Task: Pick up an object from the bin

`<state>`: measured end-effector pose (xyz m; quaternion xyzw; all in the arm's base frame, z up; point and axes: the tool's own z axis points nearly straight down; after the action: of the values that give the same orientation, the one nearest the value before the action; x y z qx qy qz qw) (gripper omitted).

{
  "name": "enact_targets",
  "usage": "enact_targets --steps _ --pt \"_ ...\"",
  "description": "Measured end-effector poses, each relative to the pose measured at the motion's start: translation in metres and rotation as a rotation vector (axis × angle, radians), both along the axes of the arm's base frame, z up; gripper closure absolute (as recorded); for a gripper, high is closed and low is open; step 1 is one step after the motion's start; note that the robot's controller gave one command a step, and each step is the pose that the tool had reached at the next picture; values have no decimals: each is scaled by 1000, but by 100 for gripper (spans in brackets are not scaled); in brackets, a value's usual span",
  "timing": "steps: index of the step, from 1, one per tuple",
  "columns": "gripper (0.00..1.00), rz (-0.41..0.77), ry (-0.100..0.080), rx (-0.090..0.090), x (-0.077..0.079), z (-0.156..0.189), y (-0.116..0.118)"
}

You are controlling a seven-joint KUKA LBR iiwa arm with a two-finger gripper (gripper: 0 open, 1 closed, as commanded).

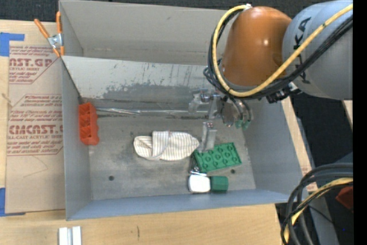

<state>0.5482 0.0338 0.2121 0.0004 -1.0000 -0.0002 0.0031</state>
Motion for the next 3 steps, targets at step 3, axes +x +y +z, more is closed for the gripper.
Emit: enact_targets --steps 3 --pt "0 118 -13 2 -6 -40 34"
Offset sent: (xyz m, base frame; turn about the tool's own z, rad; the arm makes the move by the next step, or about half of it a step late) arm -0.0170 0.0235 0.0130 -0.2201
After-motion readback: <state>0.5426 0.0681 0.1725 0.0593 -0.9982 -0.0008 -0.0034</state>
